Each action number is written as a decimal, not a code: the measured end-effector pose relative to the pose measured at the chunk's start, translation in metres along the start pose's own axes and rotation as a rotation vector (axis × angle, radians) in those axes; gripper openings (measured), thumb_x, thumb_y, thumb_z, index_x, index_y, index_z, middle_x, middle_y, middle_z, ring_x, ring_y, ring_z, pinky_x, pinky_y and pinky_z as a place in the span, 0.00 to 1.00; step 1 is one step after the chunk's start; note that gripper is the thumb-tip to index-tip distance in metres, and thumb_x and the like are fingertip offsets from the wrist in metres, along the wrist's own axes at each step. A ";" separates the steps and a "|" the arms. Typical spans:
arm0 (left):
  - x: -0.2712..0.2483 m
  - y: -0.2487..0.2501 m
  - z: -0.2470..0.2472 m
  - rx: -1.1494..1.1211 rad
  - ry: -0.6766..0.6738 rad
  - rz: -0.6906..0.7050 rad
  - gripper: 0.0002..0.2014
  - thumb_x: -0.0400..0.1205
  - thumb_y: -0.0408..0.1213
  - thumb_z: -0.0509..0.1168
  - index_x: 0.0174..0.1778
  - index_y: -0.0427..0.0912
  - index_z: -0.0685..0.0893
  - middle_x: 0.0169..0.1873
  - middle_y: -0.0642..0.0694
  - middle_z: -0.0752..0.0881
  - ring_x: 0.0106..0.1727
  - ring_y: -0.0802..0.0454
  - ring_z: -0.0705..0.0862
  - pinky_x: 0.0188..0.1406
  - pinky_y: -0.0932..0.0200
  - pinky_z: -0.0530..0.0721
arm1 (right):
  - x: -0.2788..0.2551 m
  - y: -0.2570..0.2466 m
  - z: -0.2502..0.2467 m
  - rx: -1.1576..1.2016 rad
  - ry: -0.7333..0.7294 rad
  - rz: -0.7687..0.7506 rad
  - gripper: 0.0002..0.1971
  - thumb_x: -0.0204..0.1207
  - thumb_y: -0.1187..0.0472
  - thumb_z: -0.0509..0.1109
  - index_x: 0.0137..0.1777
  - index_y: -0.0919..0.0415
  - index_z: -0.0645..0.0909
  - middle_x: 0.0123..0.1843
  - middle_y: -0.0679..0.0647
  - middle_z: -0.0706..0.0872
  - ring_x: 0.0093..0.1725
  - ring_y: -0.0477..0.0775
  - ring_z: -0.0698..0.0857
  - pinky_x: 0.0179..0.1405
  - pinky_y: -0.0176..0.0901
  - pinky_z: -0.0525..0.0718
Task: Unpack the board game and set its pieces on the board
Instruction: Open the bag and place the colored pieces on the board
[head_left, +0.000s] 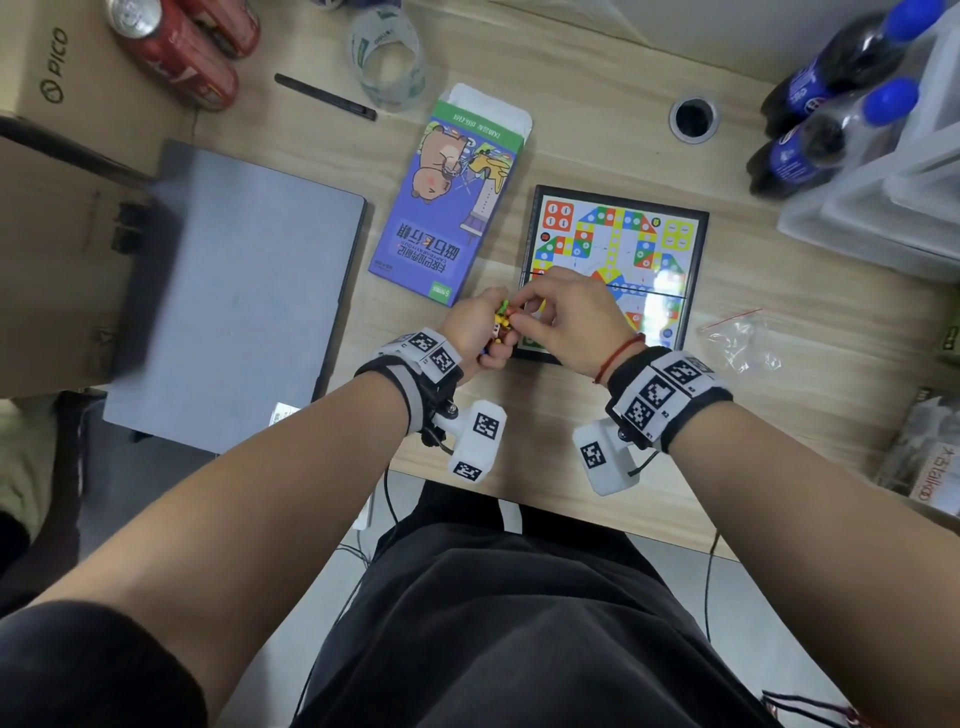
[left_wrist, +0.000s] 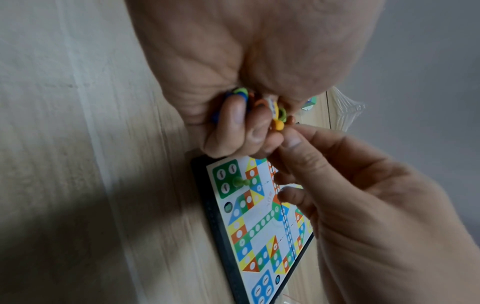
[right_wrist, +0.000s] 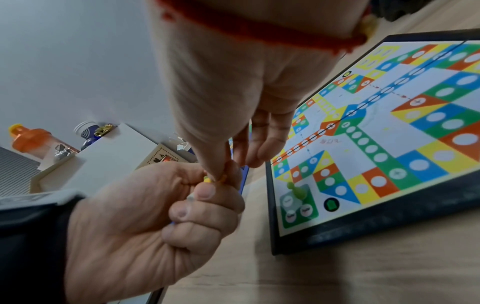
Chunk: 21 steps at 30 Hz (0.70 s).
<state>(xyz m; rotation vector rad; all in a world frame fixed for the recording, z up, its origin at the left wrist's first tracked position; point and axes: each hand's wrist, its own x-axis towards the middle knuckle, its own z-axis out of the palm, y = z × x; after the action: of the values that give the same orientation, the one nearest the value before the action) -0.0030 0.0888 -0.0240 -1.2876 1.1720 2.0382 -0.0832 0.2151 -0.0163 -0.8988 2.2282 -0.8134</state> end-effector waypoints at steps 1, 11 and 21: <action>-0.001 0.001 0.001 0.013 0.000 0.004 0.16 0.88 0.46 0.49 0.48 0.38 0.76 0.22 0.43 0.72 0.17 0.53 0.62 0.18 0.65 0.53 | 0.001 -0.001 0.000 0.006 -0.003 0.009 0.07 0.72 0.55 0.74 0.49 0.53 0.87 0.44 0.50 0.84 0.33 0.46 0.81 0.44 0.47 0.83; -0.002 0.010 0.006 0.123 -0.045 0.076 0.25 0.88 0.57 0.47 0.49 0.41 0.80 0.22 0.46 0.73 0.18 0.54 0.61 0.19 0.64 0.54 | 0.009 -0.006 -0.008 0.052 -0.001 0.086 0.06 0.75 0.55 0.73 0.50 0.52 0.89 0.43 0.49 0.85 0.30 0.37 0.81 0.35 0.22 0.70; 0.004 0.010 0.004 0.028 -0.032 0.037 0.21 0.89 0.53 0.50 0.39 0.43 0.76 0.23 0.45 0.71 0.20 0.54 0.62 0.25 0.59 0.51 | 0.008 -0.008 -0.012 0.110 0.053 0.066 0.03 0.69 0.58 0.77 0.43 0.52 0.88 0.36 0.48 0.86 0.33 0.42 0.82 0.39 0.33 0.81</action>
<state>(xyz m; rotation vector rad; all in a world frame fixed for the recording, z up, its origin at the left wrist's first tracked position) -0.0143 0.0865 -0.0229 -1.2243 1.2142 2.0542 -0.0929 0.2080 -0.0054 -0.7564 2.2221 -0.9288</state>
